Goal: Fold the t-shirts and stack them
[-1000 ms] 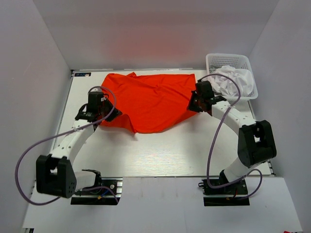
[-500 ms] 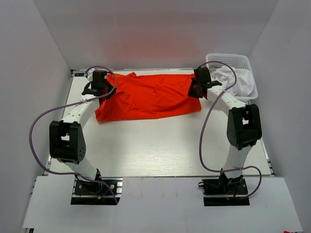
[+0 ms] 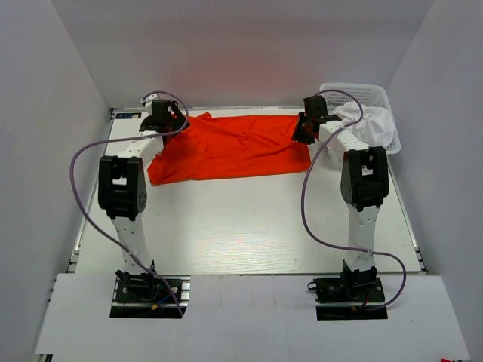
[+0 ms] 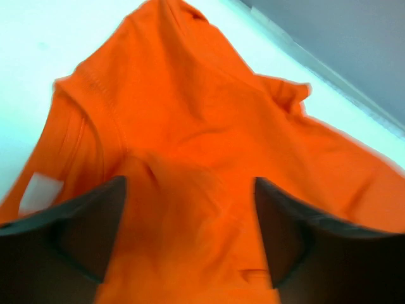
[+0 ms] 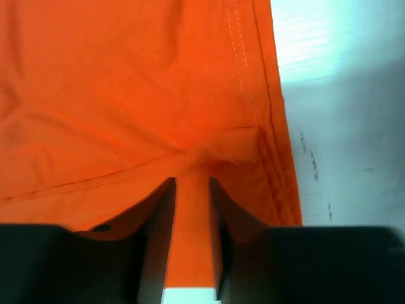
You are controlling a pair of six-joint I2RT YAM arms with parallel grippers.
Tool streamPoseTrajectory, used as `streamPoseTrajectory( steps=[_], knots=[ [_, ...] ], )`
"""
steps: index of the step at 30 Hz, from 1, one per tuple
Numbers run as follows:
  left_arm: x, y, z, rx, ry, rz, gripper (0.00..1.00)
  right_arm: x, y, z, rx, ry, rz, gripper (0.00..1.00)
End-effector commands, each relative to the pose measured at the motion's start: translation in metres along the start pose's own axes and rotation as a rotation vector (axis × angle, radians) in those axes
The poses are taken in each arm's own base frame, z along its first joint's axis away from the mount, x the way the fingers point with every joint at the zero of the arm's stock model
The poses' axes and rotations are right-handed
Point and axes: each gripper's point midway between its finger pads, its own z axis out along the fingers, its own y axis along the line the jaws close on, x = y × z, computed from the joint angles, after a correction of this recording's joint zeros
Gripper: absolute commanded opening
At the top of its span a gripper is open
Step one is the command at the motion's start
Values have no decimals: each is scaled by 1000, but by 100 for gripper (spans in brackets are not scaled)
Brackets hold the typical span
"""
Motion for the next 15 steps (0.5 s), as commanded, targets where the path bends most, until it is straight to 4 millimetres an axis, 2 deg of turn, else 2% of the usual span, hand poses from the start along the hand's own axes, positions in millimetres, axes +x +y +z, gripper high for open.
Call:
streamPoseTrajectory(
  steps=[1, 3, 4, 5, 6, 7, 8, 9, 10, 11, 12, 14, 15],
  knots=[
    [-36, -28, 21, 116, -72, 141, 100, -22, 12, -2, -48, -38, -11, 36],
    [-19, -23, 35, 88, 11, 156, 100, -25, 19, -7, -74, -53, -31, 47],
    [-29, -28, 31, 94, 0, 164, 100, -28, 23, -13, -89, -65, -42, 50],
    [-35, -31, 23, 97, -6, 153, 100, -21, 23, -16, -99, -59, -52, 55],
    [-27, -28, 25, 99, 12, 156, 100, -21, 25, -17, -106, -69, -58, 55],
    [-28, -25, 10, 104, 3, 154, 100, -20, 35, -25, -155, -72, -75, 60],
    [-29, -24, 1, 111, -8, 138, 100, -4, 31, -26, -159, -46, -83, 75],
    [-35, -27, -7, 133, -44, 132, 100, -10, 42, -31, -196, -84, -95, 90],
    [-15, -13, -11, 116, -14, 120, 100, -1, 47, -31, -228, -64, -97, 90],
    [-24, -16, -29, 137, -47, 90, 100, 13, 40, -28, -223, -33, -81, 90],
    [-3, -12, -30, 160, -25, 97, 100, 13, 44, -26, -250, -41, -71, 90],
    [15, -8, -36, 181, 16, 74, 100, 27, 41, -21, -254, -12, -69, 90],
    [36, 1, -36, 158, 65, 72, 100, 29, 42, -20, -256, -11, -72, 90]
  ],
)
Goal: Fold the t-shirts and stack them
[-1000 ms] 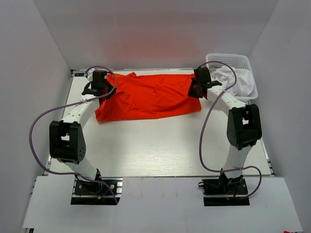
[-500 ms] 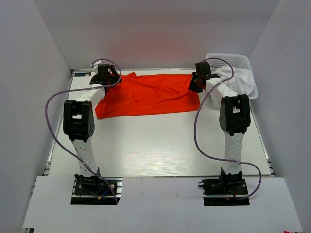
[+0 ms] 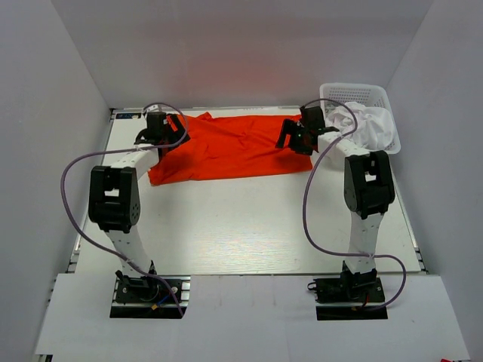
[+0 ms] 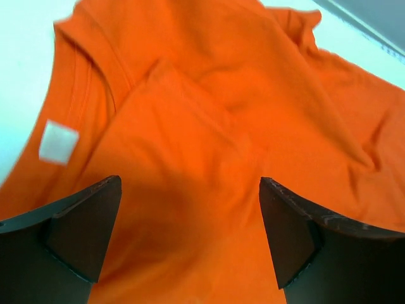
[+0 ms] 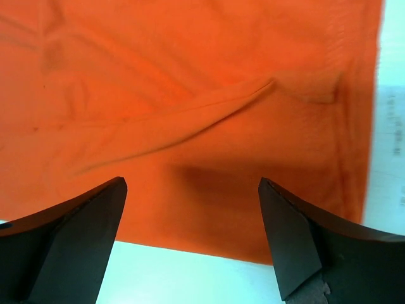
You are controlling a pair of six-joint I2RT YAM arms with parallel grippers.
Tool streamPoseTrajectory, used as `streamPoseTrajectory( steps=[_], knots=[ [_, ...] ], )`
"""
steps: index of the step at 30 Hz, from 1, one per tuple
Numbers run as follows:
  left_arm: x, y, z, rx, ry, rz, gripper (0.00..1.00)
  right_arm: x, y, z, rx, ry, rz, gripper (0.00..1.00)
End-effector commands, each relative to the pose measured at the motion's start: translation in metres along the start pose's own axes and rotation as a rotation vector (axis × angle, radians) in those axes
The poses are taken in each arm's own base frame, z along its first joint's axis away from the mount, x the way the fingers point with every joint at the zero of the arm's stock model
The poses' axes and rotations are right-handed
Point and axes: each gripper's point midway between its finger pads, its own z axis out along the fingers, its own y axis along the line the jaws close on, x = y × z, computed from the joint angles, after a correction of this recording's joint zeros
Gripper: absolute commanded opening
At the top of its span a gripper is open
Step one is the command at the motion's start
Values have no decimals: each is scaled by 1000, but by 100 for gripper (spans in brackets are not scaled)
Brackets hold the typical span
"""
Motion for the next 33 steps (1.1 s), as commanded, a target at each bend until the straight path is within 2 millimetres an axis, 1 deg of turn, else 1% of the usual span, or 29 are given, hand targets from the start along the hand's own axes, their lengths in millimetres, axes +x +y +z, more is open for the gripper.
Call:
streamPoseTrajectory(
  steps=[1, 2, 3, 5, 6, 8, 9, 10, 12, 13, 14, 15, 16, 17, 18, 19, 20, 21, 22, 23, 25, 26, 27, 28, 29, 30, 31, 32, 33],
  knots=[
    [9, -10, -14, 52, 3, -45, 100, -3, 15, -4, -79, -40, -12, 90],
    [18, -7, -14, 47, 29, -56, 100, 6, 14, -2, -81, -29, -5, 90],
    [34, 1, -14, 25, 66, -71, 100, 13, 11, -1, -82, -21, 2, 90],
    [54, 10, -15, 9, 114, -78, 100, 22, 9, 0, -77, -5, 11, 90],
    [72, 21, -17, -27, 152, -95, 100, 36, 3, 0, -65, 21, 17, 90],
    [78, 32, -24, -65, 151, -92, 100, 42, 0, -3, -58, 25, 18, 90],
    [92, 45, -28, -112, 175, -99, 100, 64, -9, -2, -41, 64, 23, 90],
    [103, 53, -32, -145, 206, -104, 100, 63, -6, -9, -46, 51, 23, 90],
    [118, 62, -44, -173, 241, -122, 100, 90, -15, -15, -30, 93, 35, 90],
    [124, 66, -49, -184, 255, -131, 100, 90, -11, -21, -36, 85, 45, 90],
    [142, 77, -61, -230, 318, -134, 100, 110, -18, -23, -22, 125, 51, 90],
    [150, 82, -77, -261, 358, -143, 100, 118, -13, -35, -38, 125, 56, 90],
    [148, 81, -82, -257, 347, -157, 100, 136, -21, -40, -21, 152, 63, 90],
    [171, 93, -102, -301, 421, -139, 100, 136, -17, -49, -36, 135, 59, 90],
    [176, 102, -115, -342, 424, -150, 100, 142, -14, -55, -55, 144, 53, 90],
    [169, 98, -132, -332, 394, -190, 100, 154, -14, -70, -69, 140, 36, 90],
    [183, 108, -148, -353, 417, -195, 100, 157, -11, -76, -84, 141, 26, 90],
    [189, 110, -164, -355, 437, -206, 100, 161, -9, -82, -90, 147, 13, 90],
    [188, 108, -173, -332, 429, -212, 100, 172, -12, -87, -90, 169, -43, 90],
    [177, 98, -185, -254, 381, -216, 100, 162, -1, -102, -120, 125, -75, 90],
    [157, 78, -189, -129, 309, -197, 100, 158, 8, -115, -159, 110, -146, 90],
    [139, 59, -191, -44, 269, -198, 100, 145, 21, -122, -196, 79, -174, 90],
    [116, 40, -190, 38, 209, -204, 100, 138, 27, -126, -215, 63, -186, 90],
    [101, 24, -190, 114, 179, -181, 100, 132, 31, -128, -229, 52, -197, 90],
    [81, 1, -191, 217, 146, -123, 100, 111, 43, -134, -248, 3, -207, 90],
    [65, -8, -187, 243, 108, -102, 100, 100, 47, -134, -257, -33, -213, 90],
    [49, -17, -175, 244, 105, -69, 100, 90, 47, -133, -245, -61, -210, 90],
    [42, -19, -165, 244, 101, 3, 100, 69, 58, -137, -256, -108, -213, 90],
    [42, -19, -156, 225, 135, 31, 100, 65, 53, -128, -225, -104, -196, 90]
  ],
)
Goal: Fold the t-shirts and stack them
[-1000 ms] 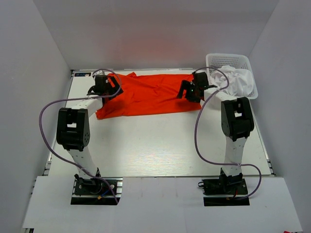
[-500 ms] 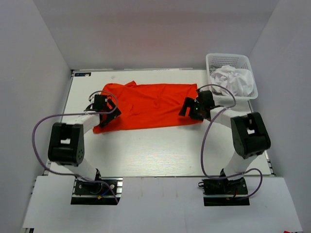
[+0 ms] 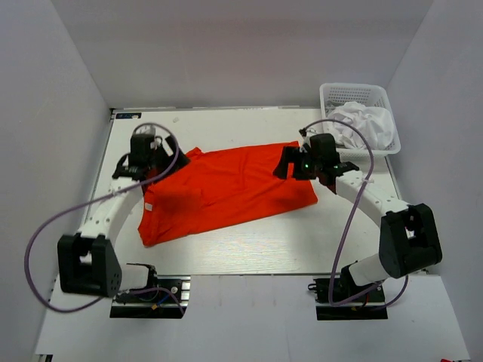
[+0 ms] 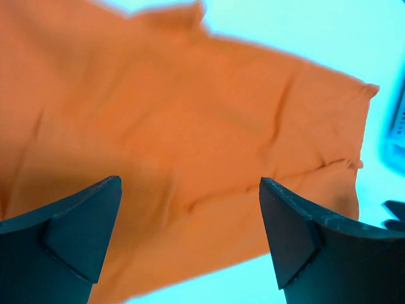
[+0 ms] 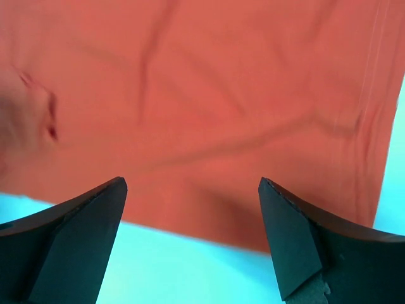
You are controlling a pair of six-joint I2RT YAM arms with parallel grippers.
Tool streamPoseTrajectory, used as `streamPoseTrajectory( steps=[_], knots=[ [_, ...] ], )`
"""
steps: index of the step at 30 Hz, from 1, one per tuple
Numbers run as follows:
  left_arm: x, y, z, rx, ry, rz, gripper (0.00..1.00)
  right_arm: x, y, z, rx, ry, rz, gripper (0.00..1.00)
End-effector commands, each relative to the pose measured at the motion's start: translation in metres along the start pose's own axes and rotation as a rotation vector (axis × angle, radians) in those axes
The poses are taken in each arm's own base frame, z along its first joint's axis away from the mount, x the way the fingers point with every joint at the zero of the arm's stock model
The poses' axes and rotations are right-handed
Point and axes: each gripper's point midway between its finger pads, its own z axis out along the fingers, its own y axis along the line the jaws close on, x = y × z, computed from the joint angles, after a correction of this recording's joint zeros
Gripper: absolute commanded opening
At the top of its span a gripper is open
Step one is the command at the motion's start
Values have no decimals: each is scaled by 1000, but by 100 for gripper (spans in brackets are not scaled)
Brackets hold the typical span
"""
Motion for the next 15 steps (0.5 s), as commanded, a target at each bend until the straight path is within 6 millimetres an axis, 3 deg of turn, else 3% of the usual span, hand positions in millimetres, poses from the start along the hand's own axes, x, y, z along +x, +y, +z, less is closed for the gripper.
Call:
streamPoseTrajectory(
  steps=[1, 2, 3, 4, 5, 6, 7, 8, 9, 11, 12, 13, 15],
  knots=[
    [-57, -47, 18, 115, -59, 202, 100, -61, 12, -1, -1, -132, -49, 90],
    [-50, -41, 46, 88, -2, 243, 100, -61, 8, 8, 13, -115, -49, 90],
    [-53, -40, 56, 77, 16, 302, 100, -66, 6, 13, 19, -105, -47, 90],
    [-70, -52, 61, 99, -8, 348, 100, -77, 11, 14, 14, -117, -55, 90],
    [-76, -56, 71, 113, -10, 377, 100, -76, 6, 21, 23, -99, -48, 90],
    [-70, -47, 94, 88, 42, 413, 100, -90, 10, 20, 18, -117, -78, 90],
    [-85, -64, 95, 126, 44, 441, 100, -84, 3, 32, 30, -82, -78, 90],
    [-87, -70, 102, 143, 63, 439, 100, -89, -1, 34, 45, -84, -89, 90],
    [-96, -75, 120, 140, 71, 448, 100, -98, -8, 37, 88, -68, -106, 90],
    [-85, -72, 136, 125, 154, 453, 97, -108, -25, 38, 173, -87, -105, 90],
    [-94, -75, 141, 118, 140, 475, 96, -115, -25, 38, 179, -101, -109, 90],
    [-83, -64, 157, 101, 184, 483, 96, -117, -34, 43, 198, -99, -93, 90],
    [-69, -61, 168, 117, 224, 526, 91, -123, -32, 48, 165, -99, -108, 90]
  ],
)
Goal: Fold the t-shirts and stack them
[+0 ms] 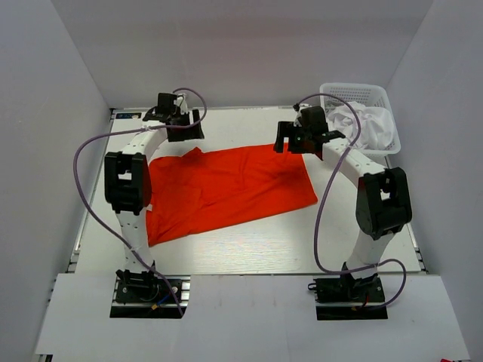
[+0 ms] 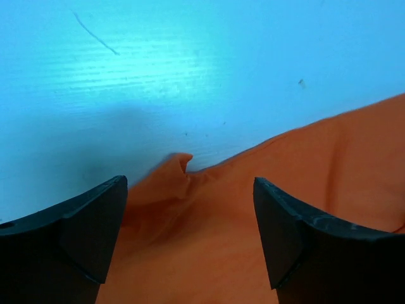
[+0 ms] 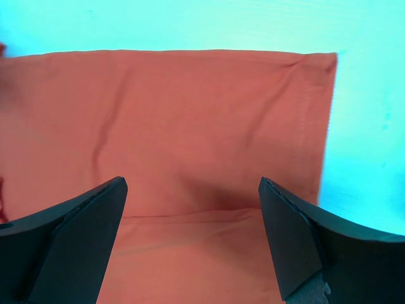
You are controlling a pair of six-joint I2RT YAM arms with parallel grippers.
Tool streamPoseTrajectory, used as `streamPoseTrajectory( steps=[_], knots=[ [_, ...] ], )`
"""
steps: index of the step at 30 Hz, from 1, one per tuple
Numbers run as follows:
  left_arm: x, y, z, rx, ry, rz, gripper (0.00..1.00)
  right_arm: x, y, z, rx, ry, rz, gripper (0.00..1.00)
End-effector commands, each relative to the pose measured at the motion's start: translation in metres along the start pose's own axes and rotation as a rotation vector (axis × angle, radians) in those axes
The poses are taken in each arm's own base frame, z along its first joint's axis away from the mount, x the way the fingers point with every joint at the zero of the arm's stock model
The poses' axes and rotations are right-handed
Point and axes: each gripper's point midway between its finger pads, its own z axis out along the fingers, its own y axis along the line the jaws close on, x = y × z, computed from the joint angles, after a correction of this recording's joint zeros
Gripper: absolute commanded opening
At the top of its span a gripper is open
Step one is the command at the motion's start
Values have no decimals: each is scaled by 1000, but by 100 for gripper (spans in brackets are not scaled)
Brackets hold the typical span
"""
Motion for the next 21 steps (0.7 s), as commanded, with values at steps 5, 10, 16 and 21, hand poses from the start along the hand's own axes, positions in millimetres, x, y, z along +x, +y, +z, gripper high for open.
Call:
streamPoseTrajectory(
  steps=[5, 10, 16, 21],
  knots=[
    [28, 6, 18, 14, 119, 151, 76, -32, -16, 8, 10, 0, -18, 90],
    [39, 12, 38, 5, 145, 133, 61, -30, -24, 11, 9, 4, -4, 90],
    [30, 21, 49, -54, 111, 89, 6, -17, -27, 14, -16, 30, 29, 90],
    [5, 12, 40, -25, 41, 122, 0, -11, -28, 12, -29, 42, 38, 90]
  ],
)
